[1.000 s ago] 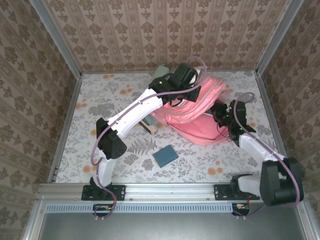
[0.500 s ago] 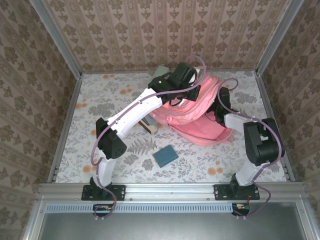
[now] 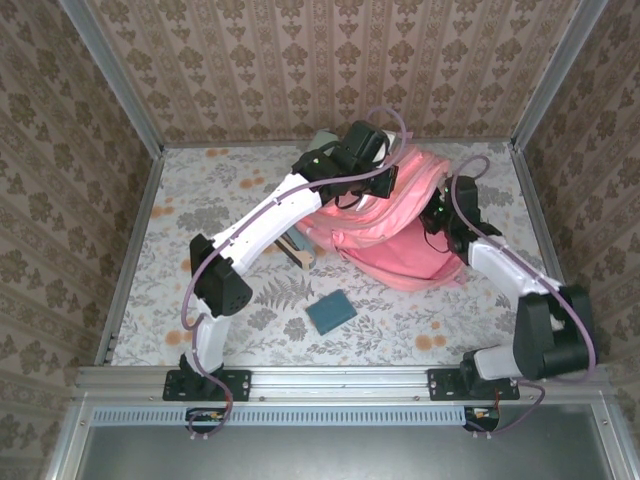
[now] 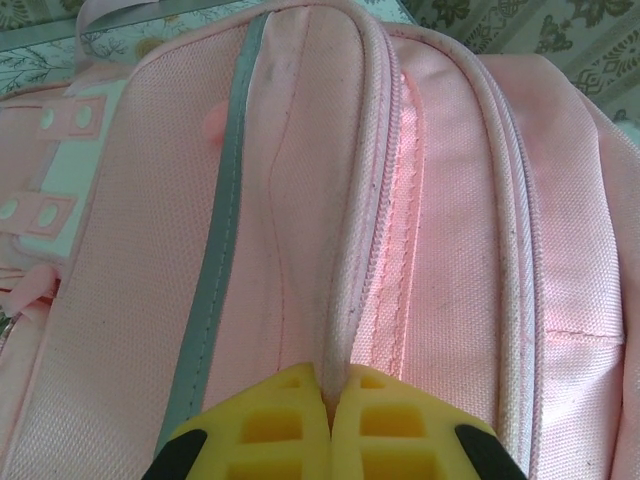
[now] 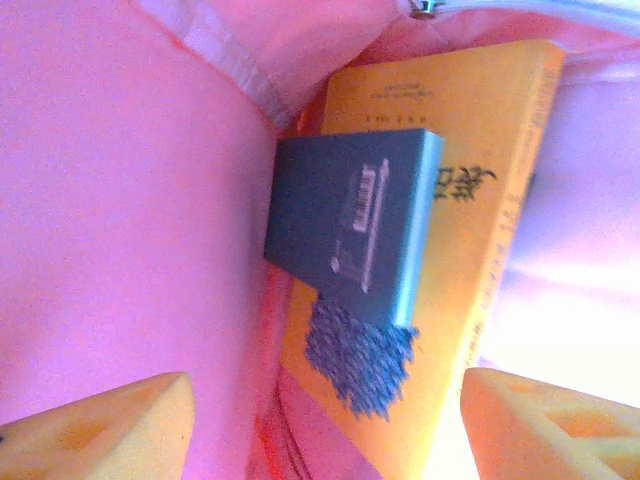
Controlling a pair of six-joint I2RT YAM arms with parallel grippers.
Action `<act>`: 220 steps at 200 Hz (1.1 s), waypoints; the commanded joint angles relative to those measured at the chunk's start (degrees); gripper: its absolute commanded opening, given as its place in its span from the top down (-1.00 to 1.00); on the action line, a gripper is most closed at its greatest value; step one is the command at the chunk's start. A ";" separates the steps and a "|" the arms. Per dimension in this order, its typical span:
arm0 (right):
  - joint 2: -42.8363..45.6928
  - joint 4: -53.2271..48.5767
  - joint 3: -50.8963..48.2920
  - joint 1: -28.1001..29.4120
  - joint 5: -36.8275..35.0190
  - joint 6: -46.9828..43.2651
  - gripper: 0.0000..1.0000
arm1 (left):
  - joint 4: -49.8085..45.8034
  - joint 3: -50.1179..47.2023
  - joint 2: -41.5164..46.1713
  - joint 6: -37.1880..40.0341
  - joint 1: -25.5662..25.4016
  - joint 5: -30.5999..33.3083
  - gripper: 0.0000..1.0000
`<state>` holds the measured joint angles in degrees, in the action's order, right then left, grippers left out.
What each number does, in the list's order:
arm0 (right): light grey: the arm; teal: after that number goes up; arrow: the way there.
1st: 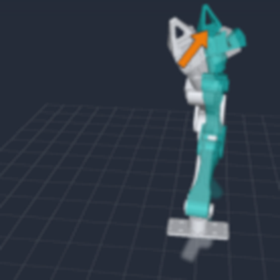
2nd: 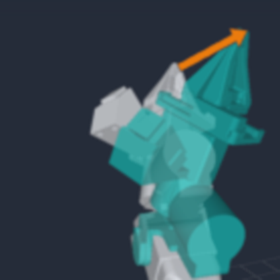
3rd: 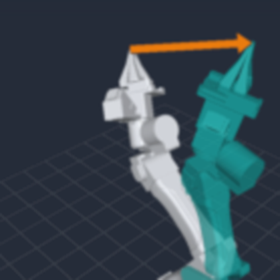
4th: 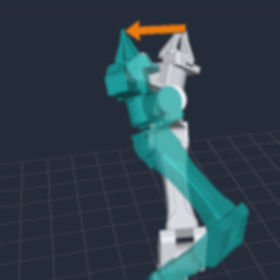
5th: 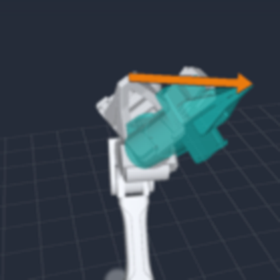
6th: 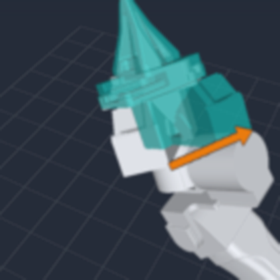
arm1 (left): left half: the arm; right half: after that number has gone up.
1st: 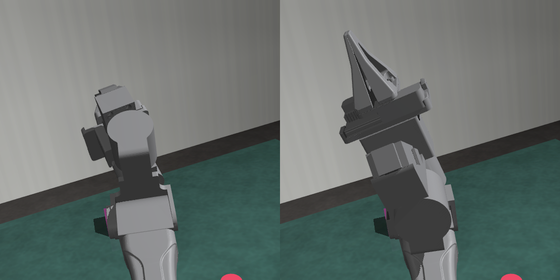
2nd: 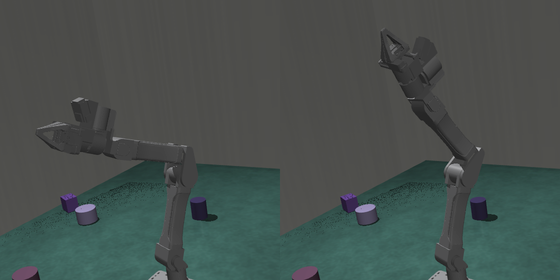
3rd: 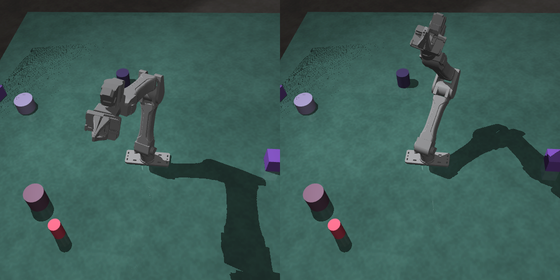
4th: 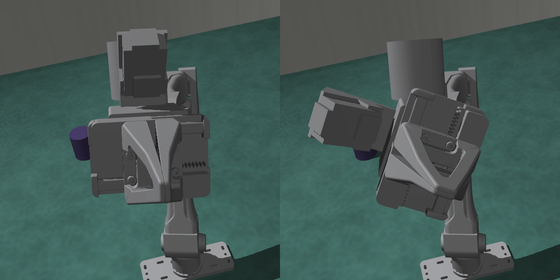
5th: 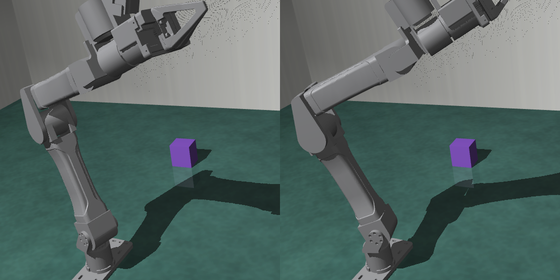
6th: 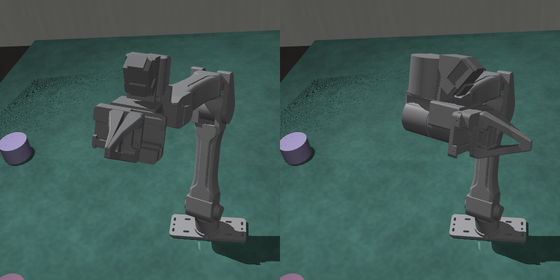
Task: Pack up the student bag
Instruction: Place the book in the student bag, then pick up the card holder from the bottom-center of the table.
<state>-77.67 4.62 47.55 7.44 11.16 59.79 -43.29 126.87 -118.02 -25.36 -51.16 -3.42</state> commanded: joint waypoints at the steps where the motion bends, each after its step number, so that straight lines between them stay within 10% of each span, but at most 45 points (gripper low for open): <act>1: 6.05 -11.77 -1.75 -0.10 1.06 -8.09 -0.40 | 6.08 -0.85 3.46 -0.92 1.41 -0.35 1.00; 101: 21.86 -28.41 -10.60 25.16 -5.98 -21.93 -0.34 | 8.50 -8.44 7.60 -1.53 5.59 -1.30 1.00; 220: 3.42 -16.42 -11.23 49.81 -5.67 -18.39 -0.42 | 7.82 -8.40 7.80 -0.58 7.22 -3.16 1.00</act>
<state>-71.48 -17.15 37.19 55.61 4.67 38.52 -38.17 117.80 -113.51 -26.15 -45.50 -7.73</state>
